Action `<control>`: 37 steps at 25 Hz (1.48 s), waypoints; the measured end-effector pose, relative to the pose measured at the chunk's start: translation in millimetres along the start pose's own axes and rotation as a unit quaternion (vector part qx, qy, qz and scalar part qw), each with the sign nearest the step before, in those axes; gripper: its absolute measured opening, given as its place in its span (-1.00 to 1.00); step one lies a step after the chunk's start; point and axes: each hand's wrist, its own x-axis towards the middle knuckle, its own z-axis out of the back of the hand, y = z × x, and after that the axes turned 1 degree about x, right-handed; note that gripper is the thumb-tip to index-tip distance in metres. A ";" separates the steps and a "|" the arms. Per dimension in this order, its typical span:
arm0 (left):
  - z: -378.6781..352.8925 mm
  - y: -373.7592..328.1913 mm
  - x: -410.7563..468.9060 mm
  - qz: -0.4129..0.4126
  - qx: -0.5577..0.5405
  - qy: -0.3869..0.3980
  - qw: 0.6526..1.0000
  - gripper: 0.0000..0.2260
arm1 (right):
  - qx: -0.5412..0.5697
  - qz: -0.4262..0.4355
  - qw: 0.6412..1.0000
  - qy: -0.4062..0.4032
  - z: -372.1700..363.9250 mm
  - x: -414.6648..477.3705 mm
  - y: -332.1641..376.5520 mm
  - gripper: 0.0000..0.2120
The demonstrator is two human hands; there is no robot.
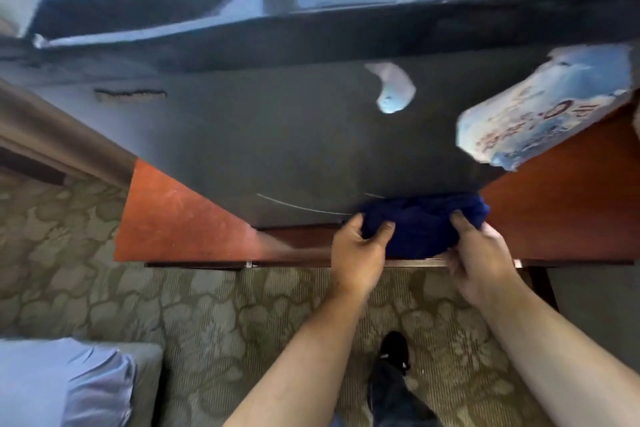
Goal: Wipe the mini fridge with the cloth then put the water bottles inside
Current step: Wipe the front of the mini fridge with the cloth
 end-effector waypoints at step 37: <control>-29.5 -29.8 -21.2 -0.013 -0.022 -0.024 0.999 -0.70 | -0.035 0.075 0.996 0.038 18.5 -29.0 40.2 -0.75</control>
